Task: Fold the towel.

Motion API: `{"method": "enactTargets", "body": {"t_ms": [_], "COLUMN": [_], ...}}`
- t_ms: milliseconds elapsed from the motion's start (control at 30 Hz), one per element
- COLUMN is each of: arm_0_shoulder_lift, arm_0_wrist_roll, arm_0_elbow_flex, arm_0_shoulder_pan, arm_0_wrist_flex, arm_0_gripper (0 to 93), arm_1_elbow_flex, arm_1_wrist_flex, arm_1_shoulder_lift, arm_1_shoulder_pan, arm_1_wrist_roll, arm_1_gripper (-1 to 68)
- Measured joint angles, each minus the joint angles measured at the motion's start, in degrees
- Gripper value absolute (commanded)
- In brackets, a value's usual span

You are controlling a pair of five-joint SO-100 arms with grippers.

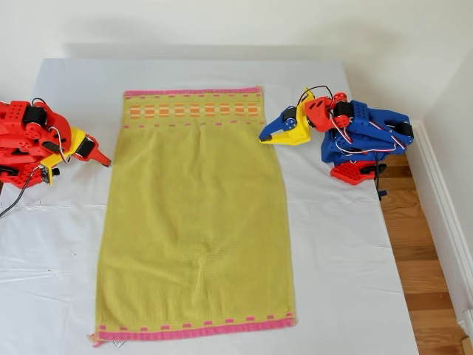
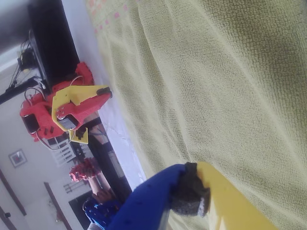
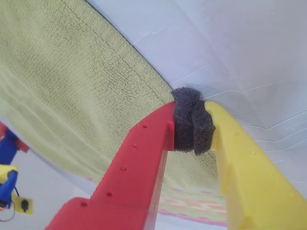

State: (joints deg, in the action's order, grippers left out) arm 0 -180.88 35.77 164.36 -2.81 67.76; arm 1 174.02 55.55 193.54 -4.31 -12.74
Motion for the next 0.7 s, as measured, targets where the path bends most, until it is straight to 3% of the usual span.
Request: {"method": "enactTargets", "body": {"t_ms": [700], "arm_0_shoulder_lift": [0.0], "arm_0_wrist_roll": [-0.4], "arm_0_elbow_flex": [0.0], "arm_0_shoulder_pan": [0.0], "arm_0_wrist_flex": [0.0], "arm_0_gripper": [1.5], "arm_1_elbow_flex": [0.0], "arm_1_wrist_flex": [0.0], "arm_1_shoulder_lift": [0.0], "arm_1_shoulder_pan": [0.0], "arm_1_wrist_roll": [0.0], "arm_1_gripper": [0.1]}}
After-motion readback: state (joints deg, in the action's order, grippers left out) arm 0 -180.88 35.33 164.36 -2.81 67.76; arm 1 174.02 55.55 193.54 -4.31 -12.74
